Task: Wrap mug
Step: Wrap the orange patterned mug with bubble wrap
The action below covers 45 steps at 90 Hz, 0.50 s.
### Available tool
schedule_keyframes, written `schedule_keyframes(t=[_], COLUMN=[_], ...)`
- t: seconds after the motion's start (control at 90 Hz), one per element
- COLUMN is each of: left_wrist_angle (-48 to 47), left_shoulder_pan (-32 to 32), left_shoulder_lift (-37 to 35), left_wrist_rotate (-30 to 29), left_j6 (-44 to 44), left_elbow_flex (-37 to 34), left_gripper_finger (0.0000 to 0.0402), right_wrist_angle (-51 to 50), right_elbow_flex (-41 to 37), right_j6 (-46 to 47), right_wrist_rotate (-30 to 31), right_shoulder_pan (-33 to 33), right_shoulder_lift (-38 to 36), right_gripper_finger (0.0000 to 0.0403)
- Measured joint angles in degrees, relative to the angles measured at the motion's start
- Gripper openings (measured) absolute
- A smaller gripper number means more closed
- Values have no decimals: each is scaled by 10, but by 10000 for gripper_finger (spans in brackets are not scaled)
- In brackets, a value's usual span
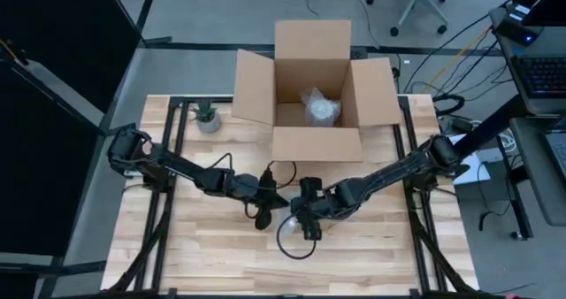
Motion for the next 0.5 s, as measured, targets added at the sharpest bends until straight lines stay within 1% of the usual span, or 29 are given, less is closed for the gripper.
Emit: schedule_keyframes(t=[0.1,0.256,0.422,0.5], left_wrist_angle=[-1,-1,1,2], left_shoulder_pan=[0,0,0,0], left_shoulder_lift=[0,0,0,0], left_wrist_rotate=[0,0,0,-1], left_j6=[0,0,-1,-1], left_elbow_flex=[0,0,0,0], left_gripper_finger=[0,0,0,0], right_wrist_angle=[20,60,74,77], right_elbow_flex=[0,1,5,3], right_j6=[-23,-69,-68,-72], right_wrist_rotate=[-1,-1,-3,6], right_shoulder_pan=[1,-1,-3,-3], right_shoulder_lift=[0,23,64,81], right_gripper_finger=[279,279,279,279])
